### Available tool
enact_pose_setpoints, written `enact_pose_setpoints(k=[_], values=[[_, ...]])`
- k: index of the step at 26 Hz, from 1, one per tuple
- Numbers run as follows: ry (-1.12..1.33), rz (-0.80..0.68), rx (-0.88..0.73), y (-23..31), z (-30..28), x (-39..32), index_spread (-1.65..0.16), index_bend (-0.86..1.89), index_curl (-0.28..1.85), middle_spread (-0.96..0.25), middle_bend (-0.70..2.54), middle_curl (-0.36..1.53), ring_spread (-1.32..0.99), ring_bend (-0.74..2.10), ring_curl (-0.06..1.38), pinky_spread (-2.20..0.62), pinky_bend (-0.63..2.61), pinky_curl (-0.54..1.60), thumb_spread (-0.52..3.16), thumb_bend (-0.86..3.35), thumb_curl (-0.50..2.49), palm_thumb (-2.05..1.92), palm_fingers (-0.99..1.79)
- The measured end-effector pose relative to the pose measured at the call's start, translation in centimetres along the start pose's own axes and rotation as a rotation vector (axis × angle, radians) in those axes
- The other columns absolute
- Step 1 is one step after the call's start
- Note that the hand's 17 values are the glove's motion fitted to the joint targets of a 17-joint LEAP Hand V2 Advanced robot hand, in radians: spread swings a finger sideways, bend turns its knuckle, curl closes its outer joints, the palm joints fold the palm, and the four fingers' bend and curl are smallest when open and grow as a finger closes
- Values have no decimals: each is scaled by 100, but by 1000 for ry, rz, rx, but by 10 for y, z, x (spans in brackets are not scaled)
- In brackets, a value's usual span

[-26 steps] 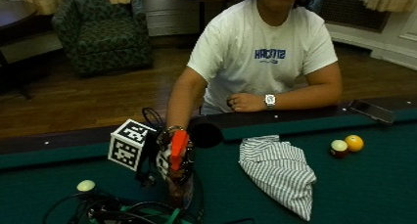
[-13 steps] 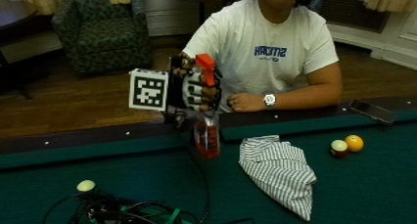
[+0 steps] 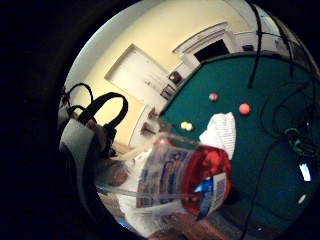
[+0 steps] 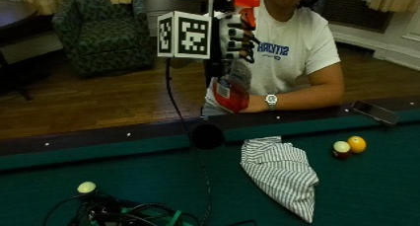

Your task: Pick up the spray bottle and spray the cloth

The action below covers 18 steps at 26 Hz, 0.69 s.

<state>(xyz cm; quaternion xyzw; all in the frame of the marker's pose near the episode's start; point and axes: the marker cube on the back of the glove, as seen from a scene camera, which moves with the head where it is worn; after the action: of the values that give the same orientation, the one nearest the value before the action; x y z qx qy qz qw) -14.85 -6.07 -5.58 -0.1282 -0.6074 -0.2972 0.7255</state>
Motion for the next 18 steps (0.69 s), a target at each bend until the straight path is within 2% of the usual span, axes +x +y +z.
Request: enact_pose_setpoints(k=[8,13,18], values=[[56,241,-273,-39,55,12,-24,37,58,-21,60,59,-22,76,51,-29,52,44,43,-3,72,95,135],[67,461,-417,-57,97,47,-24,37,59,-21,60,59,-22,76,51,-29,52,44,42,-3,74,95,135],[176,632,-506,-57,131,103,-25,36,59,-21,60,59,-22,76,51,-29,52,44,42,-3,75,95,135]])
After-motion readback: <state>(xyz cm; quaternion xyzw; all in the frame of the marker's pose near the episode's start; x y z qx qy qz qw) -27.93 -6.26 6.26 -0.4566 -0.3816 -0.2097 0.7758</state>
